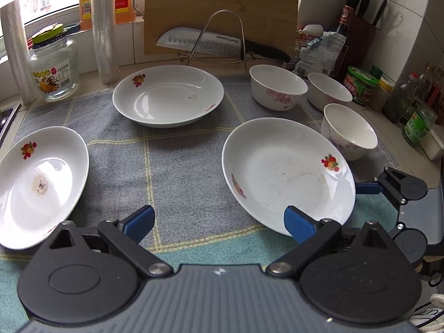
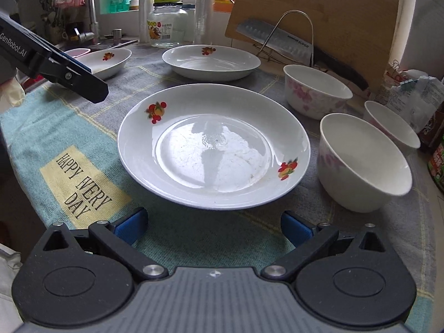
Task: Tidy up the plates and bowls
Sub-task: 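Grasp the rim of the fruit-print white plate with the left tool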
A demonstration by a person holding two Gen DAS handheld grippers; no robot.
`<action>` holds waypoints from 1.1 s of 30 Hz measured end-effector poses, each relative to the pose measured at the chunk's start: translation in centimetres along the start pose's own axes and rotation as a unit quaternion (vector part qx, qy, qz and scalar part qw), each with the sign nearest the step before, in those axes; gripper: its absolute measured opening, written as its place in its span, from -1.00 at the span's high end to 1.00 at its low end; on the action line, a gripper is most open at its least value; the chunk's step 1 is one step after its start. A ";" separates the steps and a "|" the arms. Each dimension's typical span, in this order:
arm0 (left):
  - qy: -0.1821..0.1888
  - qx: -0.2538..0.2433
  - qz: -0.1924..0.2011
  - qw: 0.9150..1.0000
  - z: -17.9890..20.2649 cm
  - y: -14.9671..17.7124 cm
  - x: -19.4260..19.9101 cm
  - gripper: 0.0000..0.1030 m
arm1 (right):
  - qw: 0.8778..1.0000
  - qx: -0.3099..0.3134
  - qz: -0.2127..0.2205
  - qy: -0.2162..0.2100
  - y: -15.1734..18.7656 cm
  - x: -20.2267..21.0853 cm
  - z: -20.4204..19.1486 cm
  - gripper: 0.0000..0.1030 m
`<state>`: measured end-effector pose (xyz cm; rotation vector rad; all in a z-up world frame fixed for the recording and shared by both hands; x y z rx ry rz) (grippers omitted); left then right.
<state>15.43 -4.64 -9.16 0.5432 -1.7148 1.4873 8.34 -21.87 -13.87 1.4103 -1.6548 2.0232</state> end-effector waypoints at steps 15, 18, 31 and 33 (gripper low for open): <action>0.034 -0.022 -0.037 0.999 2.6 -2.5 -3.2 -0.92 | 0.999 0.011 0.028 -0.032 -1.0 -1.4 0.8 -1.00; 0.057 -0.029 -0.052 0.997 3.1 -3.2 -5.0 -0.92 | 0.999 0.004 0.027 -0.024 -0.9 -1.3 0.8 -1.00; 0.117 -0.083 -0.116 0.983 4.7 -3.5 -9.4 -0.98 | 0.999 -0.018 0.031 -0.001 -0.7 -1.0 0.4 -1.00; 0.126 -0.084 -0.115 0.982 4.5 -3.7 -9.6 -0.98 | 0.999 -0.021 0.032 0.002 -0.8 -1.1 0.5 -1.00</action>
Point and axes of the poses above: each gripper's, at about its wrist camera, not at the fingertips, and x roughly against the way its jaws point, z to its right, y to its underside, the point moved 7 cm from there along -x, roughly the way its jaws point, and after that the axes turned 9 degrees about -y, right-handed, at the moved point
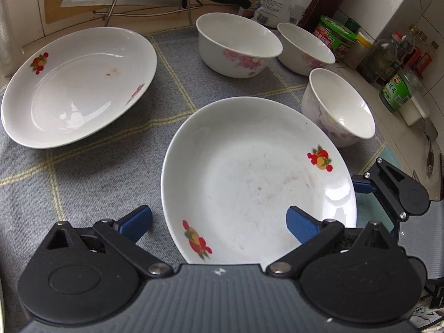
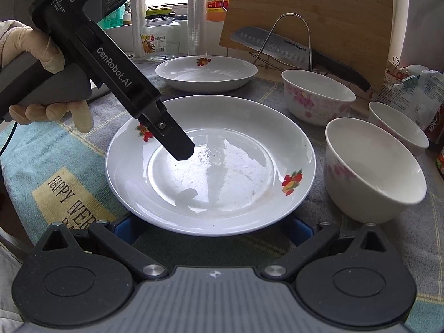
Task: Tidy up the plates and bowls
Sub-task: 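Grasp the rim of the fruit-print white plate with the left tool, then lift the fruit-print plate off the towel with the left tool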
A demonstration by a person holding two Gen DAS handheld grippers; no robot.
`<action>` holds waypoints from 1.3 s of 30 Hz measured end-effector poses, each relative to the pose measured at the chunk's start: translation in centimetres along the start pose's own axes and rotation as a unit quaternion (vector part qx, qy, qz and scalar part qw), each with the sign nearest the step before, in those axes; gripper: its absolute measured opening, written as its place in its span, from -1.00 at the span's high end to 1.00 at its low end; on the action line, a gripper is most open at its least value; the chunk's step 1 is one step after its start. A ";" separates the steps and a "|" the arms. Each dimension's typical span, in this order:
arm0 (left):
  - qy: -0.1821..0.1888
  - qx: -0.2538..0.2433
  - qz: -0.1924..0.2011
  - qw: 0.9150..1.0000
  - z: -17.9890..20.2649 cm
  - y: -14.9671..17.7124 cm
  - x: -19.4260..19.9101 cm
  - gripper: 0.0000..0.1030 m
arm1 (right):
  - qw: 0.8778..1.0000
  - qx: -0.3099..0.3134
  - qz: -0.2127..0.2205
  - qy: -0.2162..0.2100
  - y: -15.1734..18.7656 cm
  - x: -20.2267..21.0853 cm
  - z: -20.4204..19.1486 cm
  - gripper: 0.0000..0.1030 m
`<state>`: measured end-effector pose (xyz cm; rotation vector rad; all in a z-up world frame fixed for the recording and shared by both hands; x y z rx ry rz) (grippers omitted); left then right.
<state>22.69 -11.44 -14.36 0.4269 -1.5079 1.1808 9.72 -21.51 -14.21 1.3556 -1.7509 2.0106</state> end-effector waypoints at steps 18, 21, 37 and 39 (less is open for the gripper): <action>0.007 -0.012 0.020 1.000 -0.2 -1.1 -0.2 -0.91 | 1.000 0.001 0.007 0.002 0.0 0.0 -0.1 -1.00; 0.004 -0.038 0.027 0.999 0.4 -2.1 0.0 -0.93 | 1.000 0.002 0.011 0.002 0.1 0.1 -0.1 -1.00; 0.030 -0.105 -0.003 0.994 1.8 -5.1 -1.8 -0.82 | 1.000 0.011 0.008 0.000 -0.1 0.1 -0.2 -1.00; 0.035 -0.109 -0.013 0.993 1.8 -5.0 -2.0 -0.81 | 1.000 0.011 0.010 0.003 -0.1 0.1 -0.3 -1.00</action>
Point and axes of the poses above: each gripper's, at about its wrist camera, not at the fingertips, and x roughly against the way its jaws point, z to its right, y to its underside, the point moved 7 cm from there along -x, roughly the way its jaws point, and after that the axes turned 9 degrees about -y, right-handed, at the moved point
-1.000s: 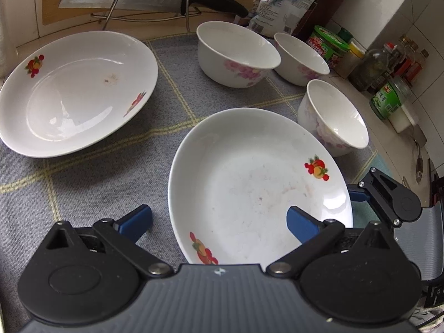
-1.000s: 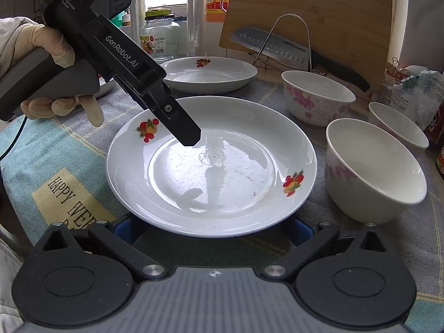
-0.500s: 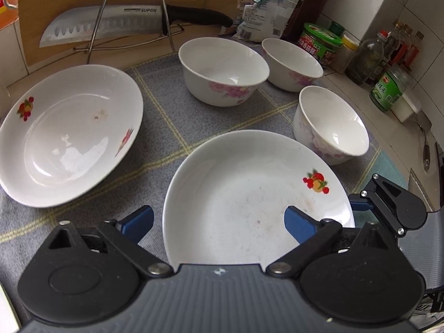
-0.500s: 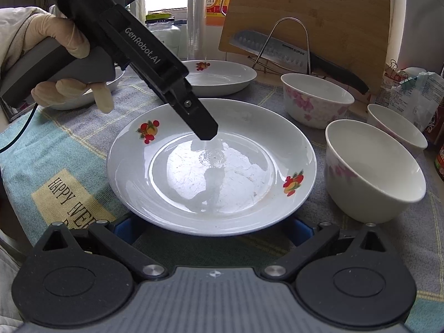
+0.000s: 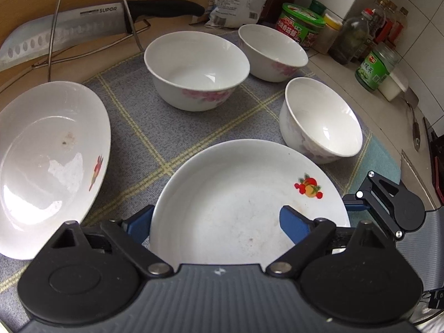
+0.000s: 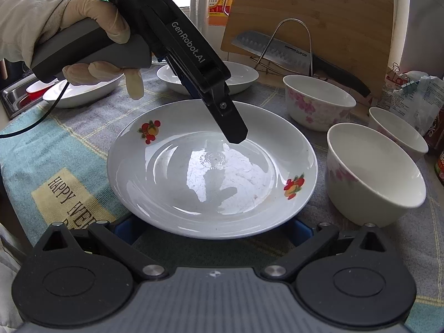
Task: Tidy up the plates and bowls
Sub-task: 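Lift the fruit-print plate off the towel with the left tool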
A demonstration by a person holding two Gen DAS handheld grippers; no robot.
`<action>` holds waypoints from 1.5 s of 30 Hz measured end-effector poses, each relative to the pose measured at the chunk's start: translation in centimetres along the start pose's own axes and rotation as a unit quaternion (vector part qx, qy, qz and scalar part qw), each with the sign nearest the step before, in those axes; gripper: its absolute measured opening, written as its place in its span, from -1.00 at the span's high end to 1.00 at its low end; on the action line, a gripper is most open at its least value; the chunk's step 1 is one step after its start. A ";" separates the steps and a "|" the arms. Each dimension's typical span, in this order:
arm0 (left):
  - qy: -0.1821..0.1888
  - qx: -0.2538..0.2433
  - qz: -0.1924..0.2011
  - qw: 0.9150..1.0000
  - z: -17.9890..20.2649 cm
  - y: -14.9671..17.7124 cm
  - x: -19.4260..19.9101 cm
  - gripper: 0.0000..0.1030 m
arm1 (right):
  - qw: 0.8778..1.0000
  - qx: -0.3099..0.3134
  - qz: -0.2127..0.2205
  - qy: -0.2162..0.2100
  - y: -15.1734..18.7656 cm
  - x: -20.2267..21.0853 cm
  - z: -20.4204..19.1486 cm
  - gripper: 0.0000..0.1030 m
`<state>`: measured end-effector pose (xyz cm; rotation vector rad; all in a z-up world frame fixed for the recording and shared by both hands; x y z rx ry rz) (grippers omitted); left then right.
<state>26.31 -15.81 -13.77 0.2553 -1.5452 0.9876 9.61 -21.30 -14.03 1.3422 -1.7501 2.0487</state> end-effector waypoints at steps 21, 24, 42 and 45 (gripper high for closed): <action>0.017 -0.041 -0.070 0.997 0.0 -0.3 -1.3 -0.71 | 1.000 -0.002 0.012 -0.009 0.2 0.0 0.0 -1.00; 0.017 -0.042 -0.074 0.996 0.1 -0.4 -1.4 -0.71 | 1.000 -0.001 0.014 -0.012 0.2 0.0 0.0 -1.00; 0.021 -0.048 -0.073 0.996 0.1 -0.6 -1.5 -0.71 | 1.000 0.001 0.004 -0.015 0.3 -0.1 0.0 -1.00; 0.021 -0.049 -0.073 0.996 0.2 -0.6 -1.6 -0.71 | 1.000 0.004 0.001 -0.014 0.1 -0.1 0.0 -1.00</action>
Point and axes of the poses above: each gripper's, at about its wrist camera, not at the fingertips, and x roughly against the way its jaws point, z to its right, y to its underside, the point moved 7 cm from there along -x, roughly the way its jaws point, and after that the axes turned 9 degrees about -y, right-handed, at the moved point
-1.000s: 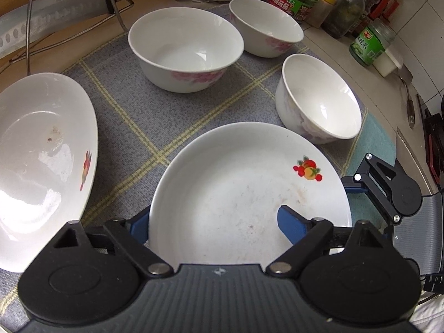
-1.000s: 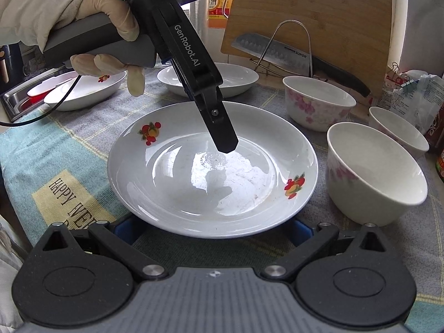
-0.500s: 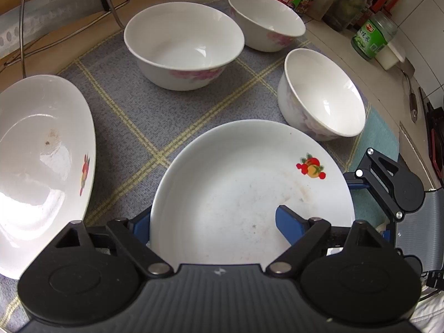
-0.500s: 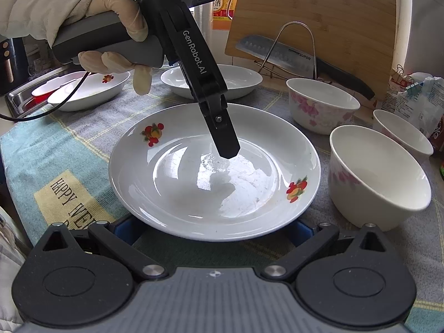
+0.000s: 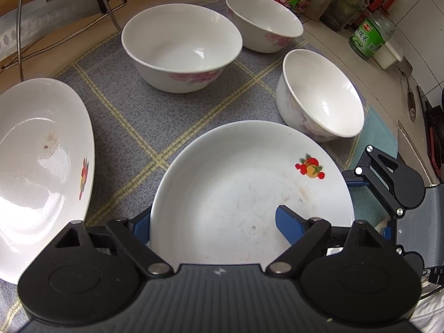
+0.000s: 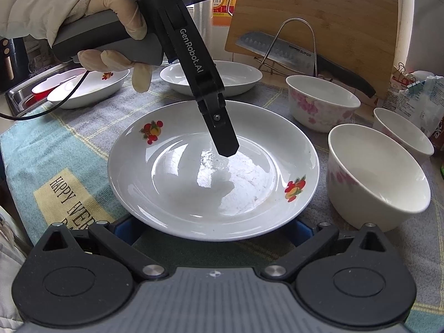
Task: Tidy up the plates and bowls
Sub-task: 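Lift the fruit-print plate off the towel with the left tool, then carry the fruit-print plate with the left tool over the stained plate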
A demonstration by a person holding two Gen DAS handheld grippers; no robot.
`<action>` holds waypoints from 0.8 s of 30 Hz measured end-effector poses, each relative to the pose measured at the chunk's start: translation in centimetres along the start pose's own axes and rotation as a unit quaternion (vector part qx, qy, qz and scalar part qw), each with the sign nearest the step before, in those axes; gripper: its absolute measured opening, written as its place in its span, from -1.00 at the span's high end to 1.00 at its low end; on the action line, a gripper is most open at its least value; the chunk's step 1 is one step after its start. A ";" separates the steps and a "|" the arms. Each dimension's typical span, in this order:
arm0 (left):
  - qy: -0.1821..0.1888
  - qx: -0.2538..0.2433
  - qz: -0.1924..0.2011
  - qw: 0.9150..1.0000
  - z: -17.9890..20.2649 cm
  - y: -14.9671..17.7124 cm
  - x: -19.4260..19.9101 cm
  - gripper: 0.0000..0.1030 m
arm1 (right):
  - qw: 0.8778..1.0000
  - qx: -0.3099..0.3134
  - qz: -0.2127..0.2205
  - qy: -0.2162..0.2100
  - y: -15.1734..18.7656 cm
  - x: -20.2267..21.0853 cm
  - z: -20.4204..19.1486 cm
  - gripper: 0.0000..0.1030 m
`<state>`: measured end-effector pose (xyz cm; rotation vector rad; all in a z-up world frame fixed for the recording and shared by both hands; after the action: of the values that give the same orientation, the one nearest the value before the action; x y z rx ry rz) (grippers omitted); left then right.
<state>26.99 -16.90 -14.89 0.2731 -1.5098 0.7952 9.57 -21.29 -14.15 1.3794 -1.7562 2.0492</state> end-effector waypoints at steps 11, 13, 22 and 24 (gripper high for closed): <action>0.000 -0.010 0.007 1.000 0.3 0.2 0.3 -0.69 | 1.000 0.000 -0.012 0.011 -0.1 0.0 -0.1 -1.00; 0.001 -0.008 0.009 1.000 0.3 0.3 0.4 -0.69 | 1.000 0.001 -0.014 0.011 -0.1 0.0 0.0 -1.00; 0.001 0.000 0.017 1.000 0.1 0.8 1.1 -0.69 | 1.000 0.007 -0.018 0.008 -0.5 0.4 -0.3 -1.00; 0.000 0.006 0.019 1.000 0.1 0.9 1.4 -0.69 | 1.000 0.008 -0.019 0.004 -0.7 0.4 -0.3 -1.00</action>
<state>26.19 -15.85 -13.88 0.2543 -1.5134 0.8344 9.55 -21.01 -13.36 1.3952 -1.6999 2.0500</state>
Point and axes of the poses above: each gripper's, at about its wrist camera, not at the fingertips, and x roughly against the way its jaws point, z to its right, y to its underside, the point moved 7 cm from there along -x, roughly the way its jaws point, and after that the axes turned 9 degrees about -y, right-handed, at the moved point
